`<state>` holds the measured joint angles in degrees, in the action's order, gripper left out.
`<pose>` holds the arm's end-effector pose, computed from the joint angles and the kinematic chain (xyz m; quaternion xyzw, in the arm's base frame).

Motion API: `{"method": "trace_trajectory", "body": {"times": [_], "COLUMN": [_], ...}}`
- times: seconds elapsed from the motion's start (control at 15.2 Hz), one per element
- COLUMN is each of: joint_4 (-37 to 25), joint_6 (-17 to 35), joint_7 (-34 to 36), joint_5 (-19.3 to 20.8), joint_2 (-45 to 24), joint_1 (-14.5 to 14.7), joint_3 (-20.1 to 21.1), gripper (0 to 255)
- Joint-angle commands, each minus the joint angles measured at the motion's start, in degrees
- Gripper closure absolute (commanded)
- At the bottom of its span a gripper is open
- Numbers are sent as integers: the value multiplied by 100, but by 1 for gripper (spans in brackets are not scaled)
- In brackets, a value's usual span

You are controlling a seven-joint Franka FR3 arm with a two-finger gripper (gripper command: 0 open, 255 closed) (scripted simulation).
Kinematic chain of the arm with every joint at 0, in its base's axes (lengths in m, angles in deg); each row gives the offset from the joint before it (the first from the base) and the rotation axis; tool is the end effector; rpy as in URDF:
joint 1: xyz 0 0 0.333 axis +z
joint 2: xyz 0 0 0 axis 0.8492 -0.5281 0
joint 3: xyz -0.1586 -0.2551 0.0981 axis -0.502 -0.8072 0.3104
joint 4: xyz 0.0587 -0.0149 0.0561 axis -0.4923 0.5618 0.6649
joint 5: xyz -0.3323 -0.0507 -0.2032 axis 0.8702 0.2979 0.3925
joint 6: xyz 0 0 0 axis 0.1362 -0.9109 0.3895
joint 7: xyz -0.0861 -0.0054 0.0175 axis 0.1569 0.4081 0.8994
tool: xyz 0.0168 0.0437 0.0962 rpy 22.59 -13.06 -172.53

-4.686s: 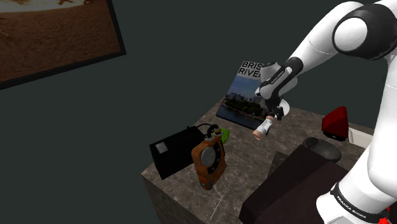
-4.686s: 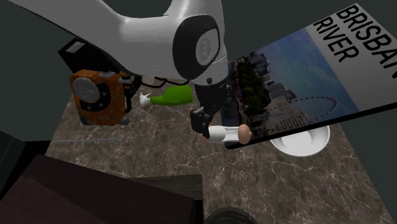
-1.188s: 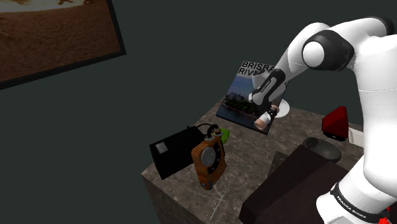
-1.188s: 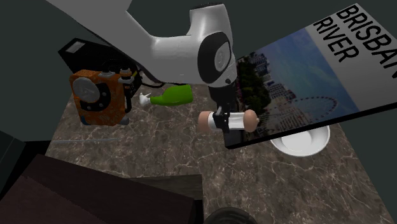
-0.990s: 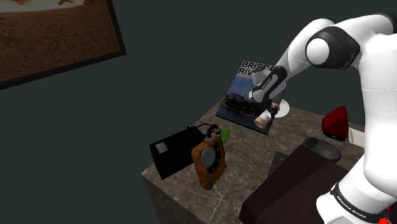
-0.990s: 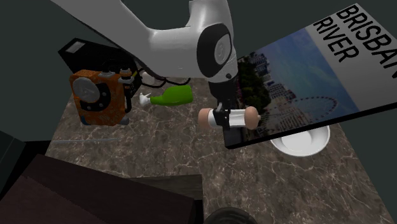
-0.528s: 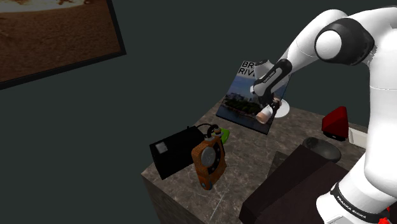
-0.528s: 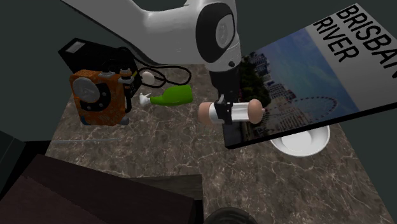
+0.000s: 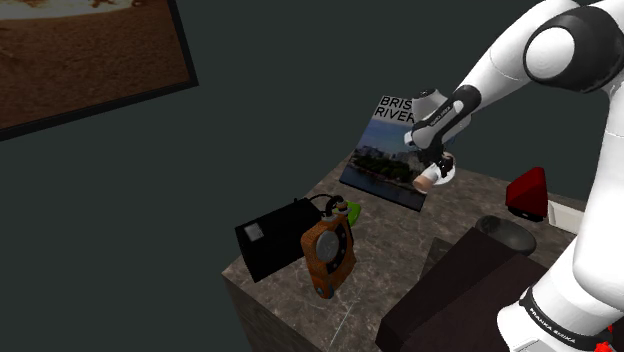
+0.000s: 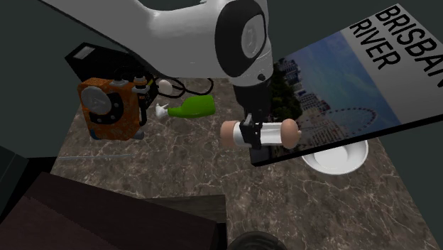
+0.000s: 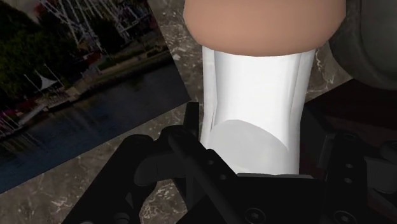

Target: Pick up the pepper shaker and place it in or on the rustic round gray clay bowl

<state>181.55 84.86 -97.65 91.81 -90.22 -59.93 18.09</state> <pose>0.4844 -0.2625 0.2494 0.7407 0.6444 -0.1836 0.0487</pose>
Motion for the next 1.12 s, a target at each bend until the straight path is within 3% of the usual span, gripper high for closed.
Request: {"method": "trace_trajectory", "body": {"times": [0.0, 0.59, 1.06], "joint_4": [395, 1991, 2865], "joint_6": [180, 812, 1075], "joint_7": [-2, 109, 98], "joint_5": [209, 1575, 2933], "joint_2": [264, 1475, 2340], "joint_1": [-35, -371, -1014], "joint_3": [-141, -921, -1551], "gripper": [255, 255, 255]}}
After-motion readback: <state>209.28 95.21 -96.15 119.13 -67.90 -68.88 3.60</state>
